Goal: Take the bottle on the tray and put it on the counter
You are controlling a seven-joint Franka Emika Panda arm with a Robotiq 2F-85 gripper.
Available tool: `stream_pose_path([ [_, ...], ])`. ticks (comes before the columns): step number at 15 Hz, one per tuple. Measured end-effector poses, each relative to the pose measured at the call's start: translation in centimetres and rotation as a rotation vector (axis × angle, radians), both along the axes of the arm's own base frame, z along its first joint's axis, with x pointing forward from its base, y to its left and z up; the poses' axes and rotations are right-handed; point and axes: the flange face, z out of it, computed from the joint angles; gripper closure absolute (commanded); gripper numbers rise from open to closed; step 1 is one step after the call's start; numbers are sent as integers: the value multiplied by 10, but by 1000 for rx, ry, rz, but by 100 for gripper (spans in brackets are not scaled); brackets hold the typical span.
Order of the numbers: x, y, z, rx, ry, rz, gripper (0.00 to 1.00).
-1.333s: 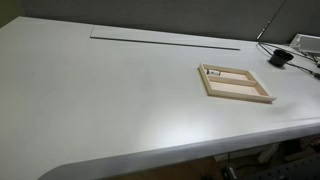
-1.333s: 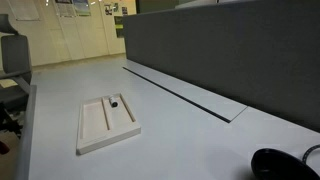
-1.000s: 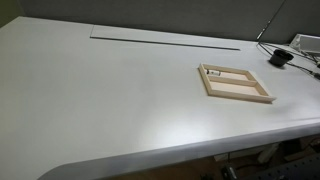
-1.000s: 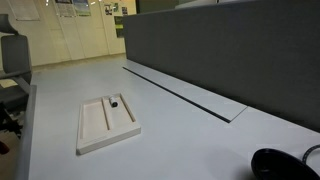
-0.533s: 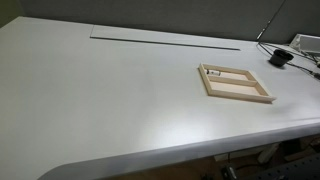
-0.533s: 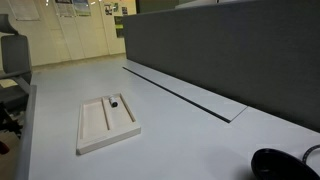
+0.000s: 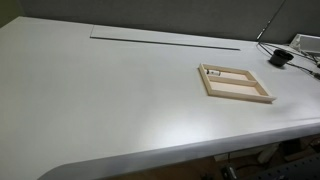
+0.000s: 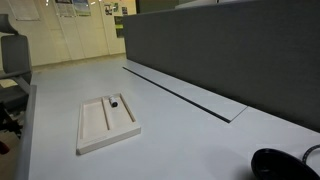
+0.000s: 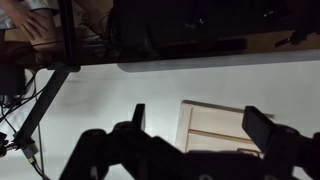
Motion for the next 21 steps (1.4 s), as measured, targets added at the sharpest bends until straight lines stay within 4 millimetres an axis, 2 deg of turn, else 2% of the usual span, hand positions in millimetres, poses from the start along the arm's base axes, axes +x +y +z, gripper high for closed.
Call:
stream_pose_path([
  [3,3,1,-1,-9,-14,3,0],
  [5,16,1,-6,-68,-73,-15,0],
  [7,68,2,-45,-184,-233,-43,0],
  [9,88,4,-63,-212,-278,-48,0],
  [13,87,3,-59,-213,-281,-46,0],
  [16,102,7,-60,-217,-407,-54,0],
  [17,125,17,-77,-202,-519,-75,0],
  [18,139,25,-83,-156,-613,-83,0],
  [19,146,38,-94,-115,-617,-60,0],
  [21,159,80,-129,-13,-590,15,0],
])
